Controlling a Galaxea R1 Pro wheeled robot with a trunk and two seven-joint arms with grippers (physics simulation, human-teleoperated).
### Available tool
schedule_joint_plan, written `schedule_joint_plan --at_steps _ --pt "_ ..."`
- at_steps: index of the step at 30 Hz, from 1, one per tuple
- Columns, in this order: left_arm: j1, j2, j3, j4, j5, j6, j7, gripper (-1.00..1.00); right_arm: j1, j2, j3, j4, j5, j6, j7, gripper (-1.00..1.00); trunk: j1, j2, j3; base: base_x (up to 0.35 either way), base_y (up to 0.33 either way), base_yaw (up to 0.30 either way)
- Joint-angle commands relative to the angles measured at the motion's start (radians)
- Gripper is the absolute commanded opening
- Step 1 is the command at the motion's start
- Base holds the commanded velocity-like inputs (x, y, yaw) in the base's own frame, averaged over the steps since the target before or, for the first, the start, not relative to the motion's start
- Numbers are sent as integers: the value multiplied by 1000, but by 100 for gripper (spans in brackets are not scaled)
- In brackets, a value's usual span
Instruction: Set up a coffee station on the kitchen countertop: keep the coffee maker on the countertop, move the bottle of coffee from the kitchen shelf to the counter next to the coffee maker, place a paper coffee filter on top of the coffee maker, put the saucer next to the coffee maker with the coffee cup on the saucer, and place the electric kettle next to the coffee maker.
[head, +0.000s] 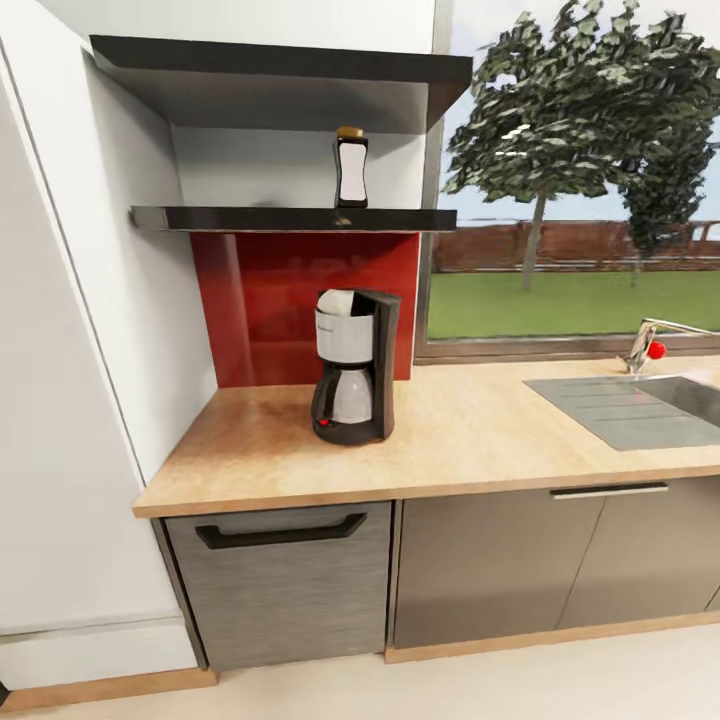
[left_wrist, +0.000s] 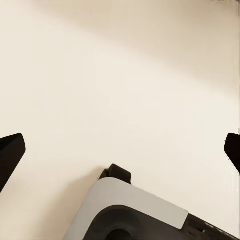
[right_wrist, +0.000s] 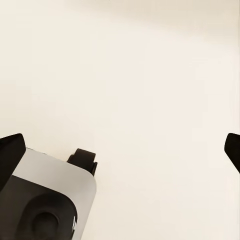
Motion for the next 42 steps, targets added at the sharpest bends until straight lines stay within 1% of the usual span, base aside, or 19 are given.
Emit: schedule_joint_plan --at_steps 1,6,15,26,31,35,42 --pt "0 -1 2 -1 10 0 -8 100 -1 1 8 4 -11 -6 7 100 0 -1 -1 227 -186 25" --pt "0 -1 1 -1 11 0 -8 100 -1 1 7 4 -11 -6 7 100 0 -1 -1 202 -170 9" --pt "0 -2 0 -2 11 0 -7 100 -1 1 9 3 -10 -6 7 100 0 -1 -1 66 -68 -87" --pt "0 -4 -2 -2 10 0 -7 100 -1 0 9 4 -7 -6 8 100 0 -1 -1 158 -245 -5" --pt "0 -13 -3 -3 9 0 -7 100 -1 1 9 4 -7 -6 7 100 0 -1 -1 114 -286 5" --pt "0 -15 -2 -4 9 0 -7 100 0 1 9 4 -8 -6 7 100 0 -1 -1 40 -196 145" --pt "0 -15 -3 -4 9 0 -7 100 0 1 9 4 -7 -7 7 100 0 -1 -1 -42 -57 235"
